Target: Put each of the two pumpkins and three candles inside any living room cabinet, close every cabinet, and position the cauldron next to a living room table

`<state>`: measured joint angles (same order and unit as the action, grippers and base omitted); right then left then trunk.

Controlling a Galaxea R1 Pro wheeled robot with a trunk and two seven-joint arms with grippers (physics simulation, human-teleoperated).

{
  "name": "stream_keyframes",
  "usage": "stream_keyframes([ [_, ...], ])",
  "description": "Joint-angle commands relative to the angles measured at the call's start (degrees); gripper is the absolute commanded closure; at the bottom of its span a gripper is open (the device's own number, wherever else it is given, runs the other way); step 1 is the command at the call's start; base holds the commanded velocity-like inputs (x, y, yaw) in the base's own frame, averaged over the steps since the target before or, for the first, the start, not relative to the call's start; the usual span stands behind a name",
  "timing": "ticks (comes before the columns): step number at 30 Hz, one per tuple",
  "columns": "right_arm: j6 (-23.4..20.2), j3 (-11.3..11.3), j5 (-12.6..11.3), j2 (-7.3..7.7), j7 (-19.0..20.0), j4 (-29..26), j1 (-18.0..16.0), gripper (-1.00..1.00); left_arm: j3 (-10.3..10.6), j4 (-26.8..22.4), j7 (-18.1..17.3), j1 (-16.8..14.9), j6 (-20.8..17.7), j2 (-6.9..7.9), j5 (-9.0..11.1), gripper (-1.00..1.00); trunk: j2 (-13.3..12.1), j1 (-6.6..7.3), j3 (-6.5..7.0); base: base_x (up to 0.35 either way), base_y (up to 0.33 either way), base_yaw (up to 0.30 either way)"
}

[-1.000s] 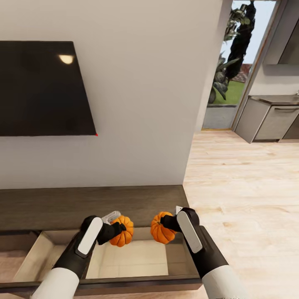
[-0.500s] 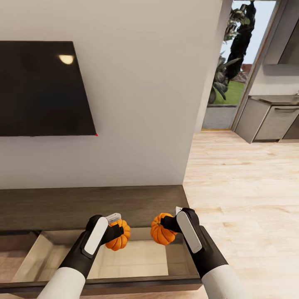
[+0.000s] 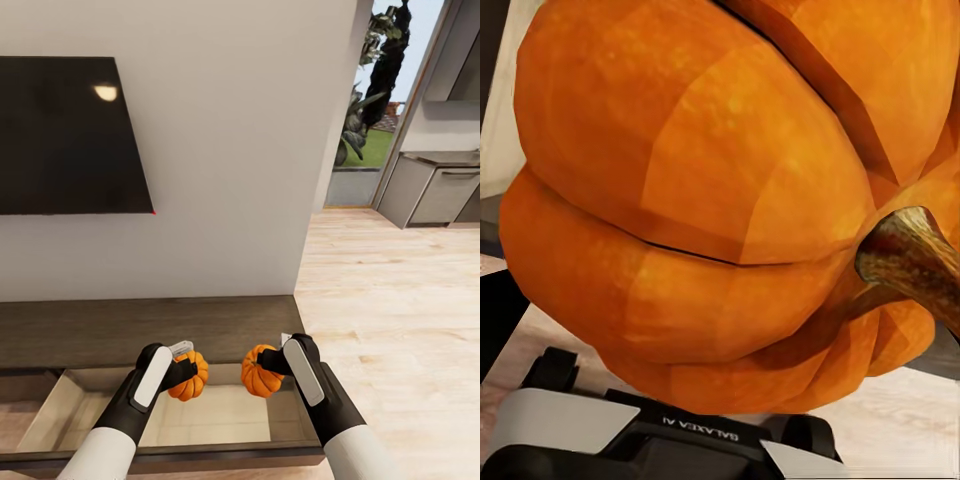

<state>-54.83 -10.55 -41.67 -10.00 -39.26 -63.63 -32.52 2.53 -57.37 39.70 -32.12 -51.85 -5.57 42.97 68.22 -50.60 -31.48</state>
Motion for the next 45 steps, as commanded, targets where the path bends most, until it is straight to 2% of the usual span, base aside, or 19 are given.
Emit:
stream_keyframes([
  [1, 0.0, 0.0, -0.1, 0.00, 0.0, 0.0, 0.0, 1.00, 0.0, -0.1, 0.1, -0.1, -0.5, 0.04, -0.2, 1.00, 0.4, -0.23, -0.18, 0.000, 0.000, 0.000],
  [6, -0.1, 0.0, -0.1, 0.00, 0.1, 0.0, 0.0, 1.00, -0.1, -0.1, -0.1, -0.3, -2.1, 0.17, -0.1, 1.00, 2.4, -1.32, -1.08, 0.000, 0.000, 0.000],
  [18, 0.0, -0.1, 0.1, 0.00, -0.2, 1.3, 0.0, 1.00, -0.2, 0.8, -0.2, -0.3, -2.0, -0.16, 0.1, 1.00, 7.2, -3.96, -3.24, -0.048, 0.010, 0.000],
  [27, 0.9, -0.2, 0.4, 0.00, -0.2, 10.5, -3.6, 1.00, -0.2, 7.5, -0.2, -2.3, -1.2, -0.39, 0.0, 1.00, 10.8, -5.94, -4.85, 0.000, 0.000, 0.000],
  [32, 2.5, -0.2, 0.6, 0.00, -0.2, 11.7, -3.9, 1.00, 0.0, 8.8, -0.3, -2.4, 1.0, -0.41, -0.2, 1.00, 12.9, -7.03, -5.75, 0.000, 0.000, 0.000],
  [38, 3.2, -0.2, 0.6, 0.00, 0.0, 12.0, -4.0, 1.00, 0.2, 13.9, -0.4, -4.0, 3.1, -0.41, -0.5, 1.00, 15.3, -8.35, -6.83, 0.000, 0.000, 0.000],
  [45, 3.3, -0.3, 0.6, 0.00, 0.4, 12.0, -3.9, 1.00, 0.4, 14.7, -0.4, -4.3, 4.4, -0.47, -0.7, 1.00, 18.1, -9.89, -8.08, 0.000, 0.000, 0.000],
])
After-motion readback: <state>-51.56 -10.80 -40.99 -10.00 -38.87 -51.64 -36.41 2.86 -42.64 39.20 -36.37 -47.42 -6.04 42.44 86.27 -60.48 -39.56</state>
